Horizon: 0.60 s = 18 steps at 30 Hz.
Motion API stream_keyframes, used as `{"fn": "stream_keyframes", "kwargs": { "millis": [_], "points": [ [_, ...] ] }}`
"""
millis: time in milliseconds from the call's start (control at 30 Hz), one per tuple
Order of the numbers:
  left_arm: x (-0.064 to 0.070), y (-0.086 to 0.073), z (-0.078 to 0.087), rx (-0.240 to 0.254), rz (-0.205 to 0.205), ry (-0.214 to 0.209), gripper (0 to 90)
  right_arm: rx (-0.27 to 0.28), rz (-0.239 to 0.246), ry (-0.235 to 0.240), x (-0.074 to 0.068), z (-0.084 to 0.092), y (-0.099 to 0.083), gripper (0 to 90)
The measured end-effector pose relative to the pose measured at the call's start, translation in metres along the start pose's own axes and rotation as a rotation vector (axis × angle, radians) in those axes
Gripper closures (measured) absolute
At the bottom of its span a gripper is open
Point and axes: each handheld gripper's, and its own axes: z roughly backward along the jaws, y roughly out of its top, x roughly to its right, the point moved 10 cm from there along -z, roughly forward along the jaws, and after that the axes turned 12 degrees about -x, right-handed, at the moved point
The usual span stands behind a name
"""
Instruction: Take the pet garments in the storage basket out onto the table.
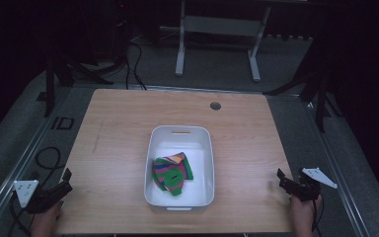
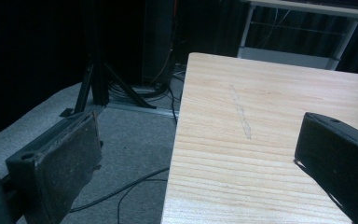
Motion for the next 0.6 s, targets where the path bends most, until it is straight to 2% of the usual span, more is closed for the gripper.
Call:
{"fn": "stream_keyframes", "kwargs": {
  "millis": [33, 133, 233, 400, 433, 533, 567, 600],
  "points": [
    [0.0, -0.0001, -0.0002, -0.001, -0.002, 0.001, 0.9, -0.014, 0.005, 0.018, -0.0006, -0.0014, -0.0005, 13.2],
    [0.0002, -0.0002, -0.0002, -0.001, 0.0, -0.001, 0.9, -0.019, 0.005, 0.021, -0.0005, -0.0019, -0.0007, 13.2],
    [0.0003, -0.0003, -0.0003, -0.004, 0.001, -0.006, 0.9, -0.031, 0.005, 0.002, 0.0003, -0.003, -0.0013, 13.2],
    [0.0002, -0.0005, -0.0005, -0.008, 0.004, -0.011, 0.9, -0.049, 0.022, -0.002, -0.0015, -0.0038, -0.0031, 13.8],
    [0.0002, -0.0006, -0.0005, -0.008, 0.004, -0.011, 0.9, -0.066, 0.032, 0.02, -0.0031, -0.0051, -0.0042, 13.8],
    [0.0003, -0.0006, -0.0006, -0.009, 0.003, -0.011, 0.9, -0.079, 0.037, 0.041, -0.0041, -0.0056, -0.0053, 13.9],
    [0.0004, -0.0005, -0.0007, -0.009, 0.003, -0.012, 0.9, -0.086, 0.045, 0.067, -0.0057, -0.0063, -0.0056, 13.9],
    [0.0003, -0.0006, -0.0007, -0.01, 0.003, -0.012, 0.9, -0.127, 0.083, 0.099, -0.009, -0.0085, -0.0091, 13.9]
  ]
}}
